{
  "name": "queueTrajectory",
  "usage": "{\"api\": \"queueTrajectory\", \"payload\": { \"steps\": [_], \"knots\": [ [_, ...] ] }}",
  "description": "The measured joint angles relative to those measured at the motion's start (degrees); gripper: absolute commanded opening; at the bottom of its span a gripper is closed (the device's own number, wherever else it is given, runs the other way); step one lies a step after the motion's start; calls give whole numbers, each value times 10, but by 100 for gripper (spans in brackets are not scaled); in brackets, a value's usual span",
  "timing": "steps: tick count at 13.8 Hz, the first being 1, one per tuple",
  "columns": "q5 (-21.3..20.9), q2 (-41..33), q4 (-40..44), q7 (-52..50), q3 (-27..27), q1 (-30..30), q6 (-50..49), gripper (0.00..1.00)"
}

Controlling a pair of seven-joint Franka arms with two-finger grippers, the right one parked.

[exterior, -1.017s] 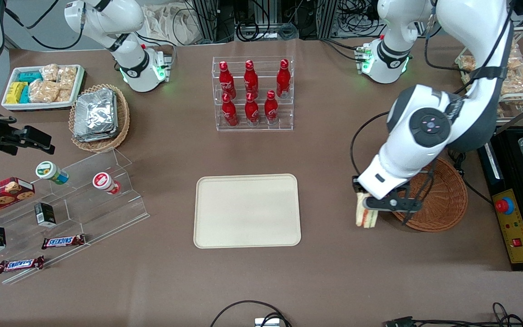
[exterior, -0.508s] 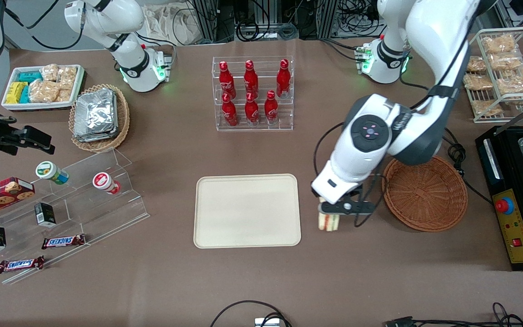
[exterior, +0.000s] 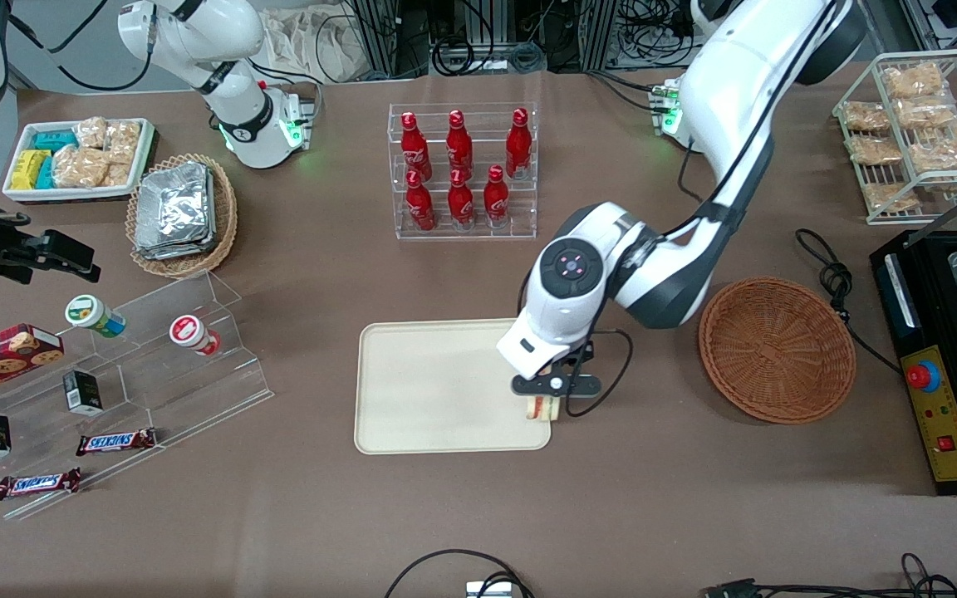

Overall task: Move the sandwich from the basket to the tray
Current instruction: 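Carry the sandwich with the left gripper over the cream tray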

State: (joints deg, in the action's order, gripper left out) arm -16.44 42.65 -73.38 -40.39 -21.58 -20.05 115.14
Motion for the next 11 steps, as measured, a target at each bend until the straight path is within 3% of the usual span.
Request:
{"api": "queueTrajectory", "payload": {
  "steps": [5, 11],
  "knots": [
    [-1, 75, 58, 0, 0, -21, 6, 18],
    [-12, 113, 69, -11, 13, -54, 33, 21]
  ]
}}
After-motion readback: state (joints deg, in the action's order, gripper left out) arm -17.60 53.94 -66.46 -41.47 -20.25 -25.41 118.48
